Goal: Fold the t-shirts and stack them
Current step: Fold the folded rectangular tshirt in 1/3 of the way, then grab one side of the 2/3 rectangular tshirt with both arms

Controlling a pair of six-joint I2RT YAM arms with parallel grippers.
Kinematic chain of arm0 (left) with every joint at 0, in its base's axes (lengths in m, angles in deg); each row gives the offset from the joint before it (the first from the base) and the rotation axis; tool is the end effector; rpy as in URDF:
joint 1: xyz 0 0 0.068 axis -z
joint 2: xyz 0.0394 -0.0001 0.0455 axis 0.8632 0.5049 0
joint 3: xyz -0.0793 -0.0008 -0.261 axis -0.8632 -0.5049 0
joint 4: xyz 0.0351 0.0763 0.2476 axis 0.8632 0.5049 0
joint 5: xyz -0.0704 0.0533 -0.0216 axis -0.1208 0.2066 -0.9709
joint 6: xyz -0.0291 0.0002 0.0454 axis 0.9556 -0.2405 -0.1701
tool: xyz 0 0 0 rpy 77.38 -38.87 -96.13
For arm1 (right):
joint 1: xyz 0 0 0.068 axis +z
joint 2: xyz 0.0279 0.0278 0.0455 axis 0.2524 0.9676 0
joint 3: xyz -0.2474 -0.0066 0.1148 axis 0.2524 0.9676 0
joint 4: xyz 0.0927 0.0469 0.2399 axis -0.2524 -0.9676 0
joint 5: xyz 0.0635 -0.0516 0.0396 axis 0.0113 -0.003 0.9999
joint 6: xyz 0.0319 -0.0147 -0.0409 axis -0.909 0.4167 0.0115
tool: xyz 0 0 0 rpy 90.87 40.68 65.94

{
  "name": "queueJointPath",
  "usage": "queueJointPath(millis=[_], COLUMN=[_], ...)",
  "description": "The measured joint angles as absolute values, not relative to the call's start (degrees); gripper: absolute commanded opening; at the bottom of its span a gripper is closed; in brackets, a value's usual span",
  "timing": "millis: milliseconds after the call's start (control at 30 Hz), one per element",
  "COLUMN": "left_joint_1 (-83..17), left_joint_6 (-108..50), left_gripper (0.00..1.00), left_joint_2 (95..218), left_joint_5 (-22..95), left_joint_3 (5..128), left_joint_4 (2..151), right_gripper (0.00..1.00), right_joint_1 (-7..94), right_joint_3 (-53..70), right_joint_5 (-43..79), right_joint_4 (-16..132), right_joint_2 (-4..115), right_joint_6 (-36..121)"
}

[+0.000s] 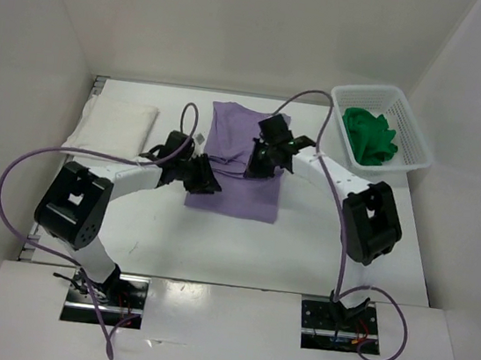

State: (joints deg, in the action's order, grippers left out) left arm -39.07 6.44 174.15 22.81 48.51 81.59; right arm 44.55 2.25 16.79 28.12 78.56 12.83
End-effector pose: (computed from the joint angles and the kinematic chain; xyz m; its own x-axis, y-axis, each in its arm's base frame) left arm 0.3159 -0.1329 0.2016 -0.8507 -0.4057 -0.3343 -0.0484 0.6937 -0.7187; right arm 0.3444 0.2031 0.2430 -0.8901 0.1708 -0.4226 -0.0321 0.9013 0.4319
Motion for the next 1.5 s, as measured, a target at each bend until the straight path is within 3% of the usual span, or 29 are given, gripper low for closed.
queueJointPath(millis=[167,467,900,1033,1067,1233,1333,1367,1400,1500], left_joint_1=[-39.7,-40.0,-40.0,-40.0,-40.1,-42.8,-45.2,-45.8,-46.2,-46.3], left_joint_6=[7.7,7.9,9.2,9.1,9.1,8.8,8.7,8.6,8.5,7.7], left_gripper=[0.40,0.40,0.46,0.47,0.48,0.48,0.48,0.50,0.50,0.51], left_joint_2=[176.7,175.3,167.0,165.1,165.0,164.6,163.8,163.7,163.7,163.8], left_joint_5=[24.0,25.0,26.7,27.6,27.8,27.9,28.0,28.1,28.1,28.1], left_joint_3=[41.7,37.8,35.5,36.4,36.7,36.7,35.7,35.2,34.8,33.5], left_joint_4=[82.0,79.0,81.6,82.7,82.9,84.2,85.0,85.3,85.5,86.2], right_gripper=[0.04,0.00,0.03,0.05,0.01,0.01,0.18,0.33,0.39,0.47], right_joint_1=[50.4,51.1,42.7,41.4,41.7,42.7,42.7,42.7,42.7,42.7], right_joint_3=[1.7,-6.6,-28.1,-16.7,-11.5,13.9,24.0,26.5,28.8,34.1], right_joint_5=[18.9,18.0,4.5,7.6,9.3,14.7,16.3,16.5,16.6,16.5], right_joint_4=[28.5,30.7,35.8,37.3,37.5,37.9,37.2,37.4,37.3,37.3], right_joint_2=[84.4,98.1,102.1,92.8,89.2,72.6,66.2,65.0,64.0,62.4], right_joint_6=[11.8,11.6,10.4,10.6,10.5,8.1,6.3,5.6,4.8,3.3])
